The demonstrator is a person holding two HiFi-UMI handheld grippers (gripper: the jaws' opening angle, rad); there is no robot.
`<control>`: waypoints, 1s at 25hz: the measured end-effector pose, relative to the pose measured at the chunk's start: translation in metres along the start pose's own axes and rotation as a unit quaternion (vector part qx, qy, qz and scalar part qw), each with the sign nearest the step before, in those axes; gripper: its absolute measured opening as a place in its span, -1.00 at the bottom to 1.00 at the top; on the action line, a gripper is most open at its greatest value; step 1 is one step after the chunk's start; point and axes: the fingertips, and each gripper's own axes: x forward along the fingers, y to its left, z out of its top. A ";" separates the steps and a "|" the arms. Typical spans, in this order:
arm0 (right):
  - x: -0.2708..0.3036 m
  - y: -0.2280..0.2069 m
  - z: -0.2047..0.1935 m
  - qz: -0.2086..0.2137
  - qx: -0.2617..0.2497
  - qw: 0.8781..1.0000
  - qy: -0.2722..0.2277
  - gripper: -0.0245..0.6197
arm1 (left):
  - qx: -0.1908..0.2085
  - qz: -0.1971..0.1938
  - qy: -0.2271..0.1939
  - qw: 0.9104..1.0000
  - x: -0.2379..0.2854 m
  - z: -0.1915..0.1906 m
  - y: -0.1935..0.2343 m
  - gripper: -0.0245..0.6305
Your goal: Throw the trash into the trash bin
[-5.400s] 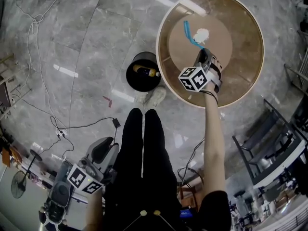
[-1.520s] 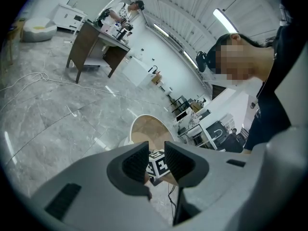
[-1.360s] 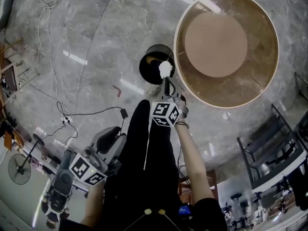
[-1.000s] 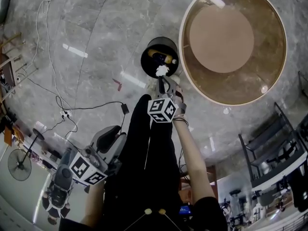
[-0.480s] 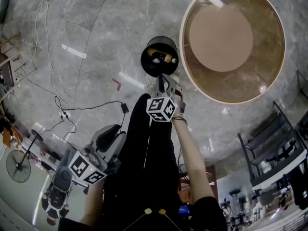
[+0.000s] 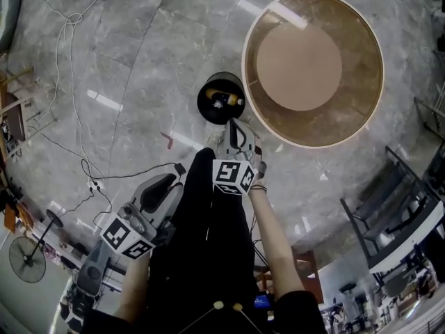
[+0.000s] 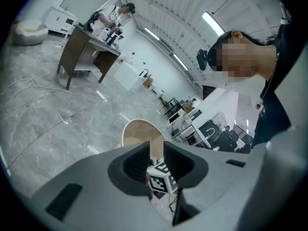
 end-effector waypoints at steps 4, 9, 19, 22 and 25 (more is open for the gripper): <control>-0.063 -0.029 0.033 -0.017 0.057 0.997 -0.052 -0.91 | 0.035 -0.027 -0.007 0.999 0.009 0.019 -0.027 -0.67; -0.169 -0.065 0.063 -0.018 0.198 0.971 -0.134 -0.91 | 0.102 -0.065 0.012 0.993 0.016 0.032 -0.077 -0.72; -0.350 -0.129 0.106 -0.093 0.337 0.895 -0.277 -0.91 | 0.241 -0.139 0.000 0.960 0.032 0.092 -0.178 -0.87; -0.392 -0.135 0.119 -0.111 0.345 0.879 -0.309 -0.91 | 0.286 -0.148 -0.010 0.947 0.026 0.104 -0.207 -0.88; -0.421 -0.136 0.130 -0.128 0.342 0.870 -0.332 -0.91 | 0.315 -0.156 -0.020 0.936 0.017 0.112 -0.229 -0.88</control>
